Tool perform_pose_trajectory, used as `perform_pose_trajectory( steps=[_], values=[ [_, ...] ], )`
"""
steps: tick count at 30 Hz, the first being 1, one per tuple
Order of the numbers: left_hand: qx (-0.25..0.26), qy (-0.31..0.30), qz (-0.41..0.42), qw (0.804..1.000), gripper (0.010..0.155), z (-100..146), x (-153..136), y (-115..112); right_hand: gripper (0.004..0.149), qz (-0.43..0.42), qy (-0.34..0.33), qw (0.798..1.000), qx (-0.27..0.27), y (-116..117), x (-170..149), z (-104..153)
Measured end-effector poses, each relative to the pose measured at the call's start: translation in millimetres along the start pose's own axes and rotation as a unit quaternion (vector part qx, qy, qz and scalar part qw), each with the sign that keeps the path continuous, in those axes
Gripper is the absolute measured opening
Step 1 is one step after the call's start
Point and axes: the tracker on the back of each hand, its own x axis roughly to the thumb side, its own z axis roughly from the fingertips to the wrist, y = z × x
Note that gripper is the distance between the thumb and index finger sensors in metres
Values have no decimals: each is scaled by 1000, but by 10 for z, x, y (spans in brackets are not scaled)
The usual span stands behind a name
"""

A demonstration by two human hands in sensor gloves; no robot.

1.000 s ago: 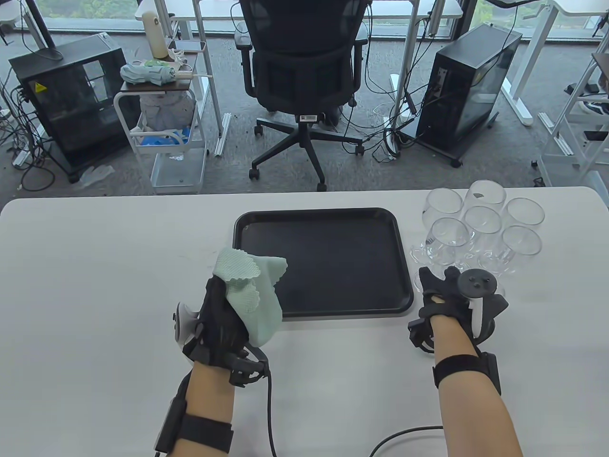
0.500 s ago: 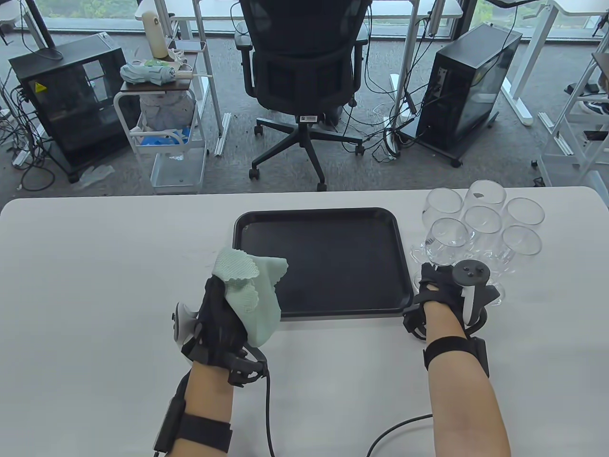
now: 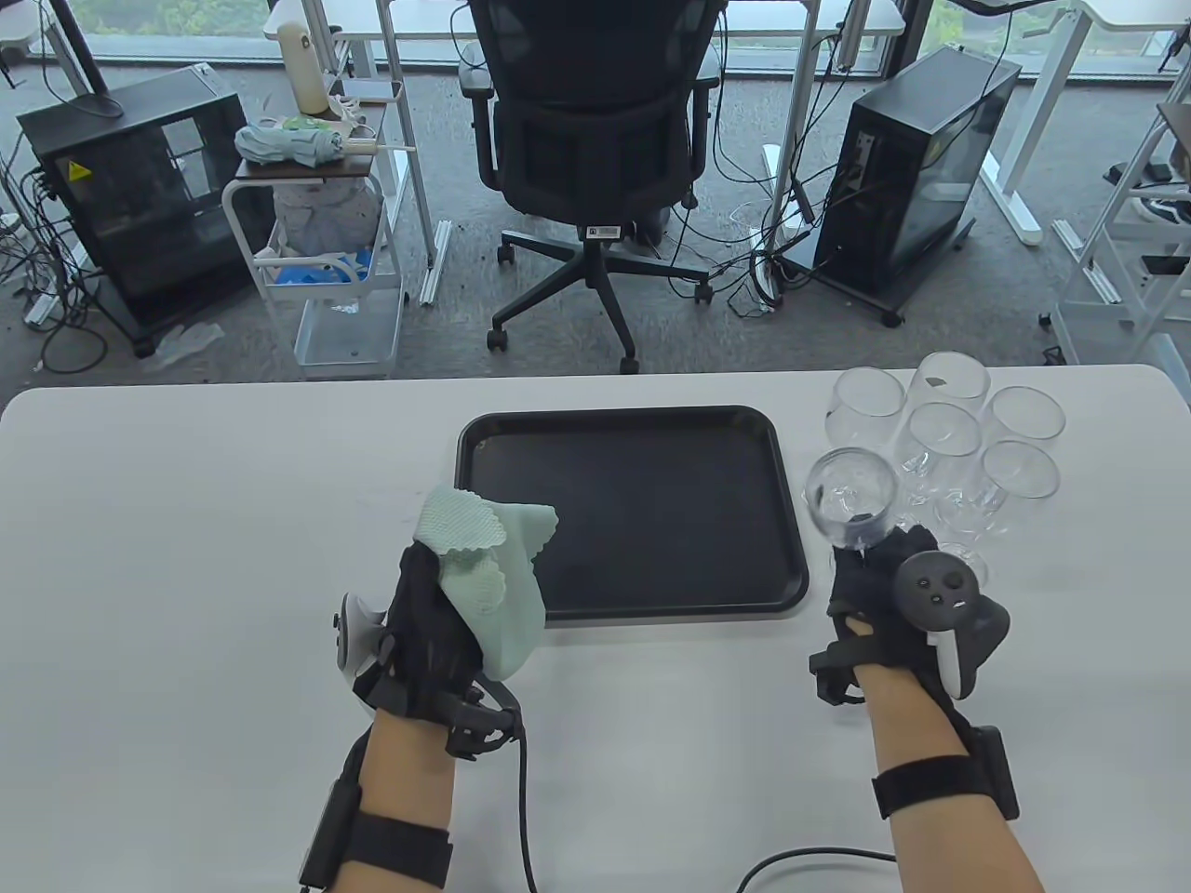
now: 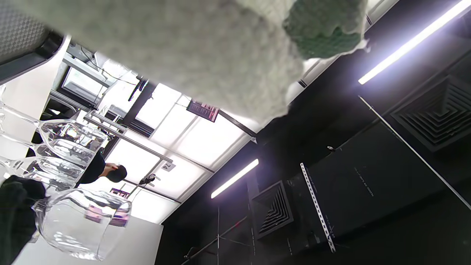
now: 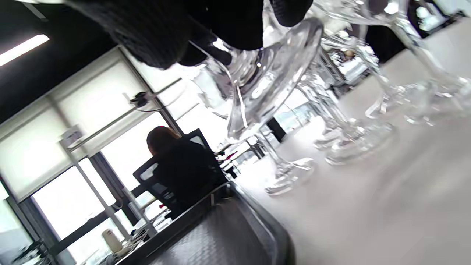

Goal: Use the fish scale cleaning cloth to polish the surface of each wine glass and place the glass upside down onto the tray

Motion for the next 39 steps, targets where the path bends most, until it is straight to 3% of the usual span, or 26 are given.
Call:
perform_pose_trajectory(
  steps=[3, 5, 8, 10, 13, 16, 17, 20, 24, 27, 29, 33, 36, 39],
  values=[
    [-4, -2, -17, 1000, 62, 6, 23, -10, 41, 76, -177, 981, -30, -14, 507, 214],
    [-7, -6, -28, 1000, 62, 16, 49, -31, 46, 116, -255, 960, -3, 83, 738, 376],
    [-30, -1, -81, 996, 62, 26, 105, -121, 49, 173, -297, 939, -1, 292, 885, 577],
    [-72, -14, -156, 985, 61, -5, 175, -284, 49, 196, -306, 931, 18, 402, 902, 641],
    [-143, -1, -325, 935, 58, -24, 230, -590, 49, 179, -311, 933, 13, 408, 891, 684],
    [-171, 14, -482, 859, 54, -16, 144, -834, 49, 144, -318, 937, -1, 295, 891, 731],
    [-177, 13, -494, 851, 52, -20, 110, -846, 49, 139, -318, 938, -8, 263, 891, 743],
    [-198, 43, -462, 863, 50, -32, -41, -818, 49, 117, -313, 942, -25, 157, 891, 780],
    [-171, -6, -454, 875, 50, -29, -81, -785, 49, 90, -309, 946, -43, 113, 909, 806],
    [-131, -54, -497, 856, 72, -1, -158, -801, 54, 66, -305, 948, -56, 66, 940, 840],
    [-109, -98, -518, 843, 79, 19, -200, -796, 60, 58, -307, 948, -63, 48, 950, 854],
    [-49, -126, -515, 846, 70, 56, -249, -757, 68, 33, -311, 949, -41, 76, 887, 809],
    [-22, -114, -499, 859, 68, 55, -224, -637, 75, -75, -296, 952, -15, 62, 759, 740],
    [3, -93, -434, 896, 67, 40, -185, -517, 89, -131, -263, 956, -10, 88, 537, 608]
  ],
)
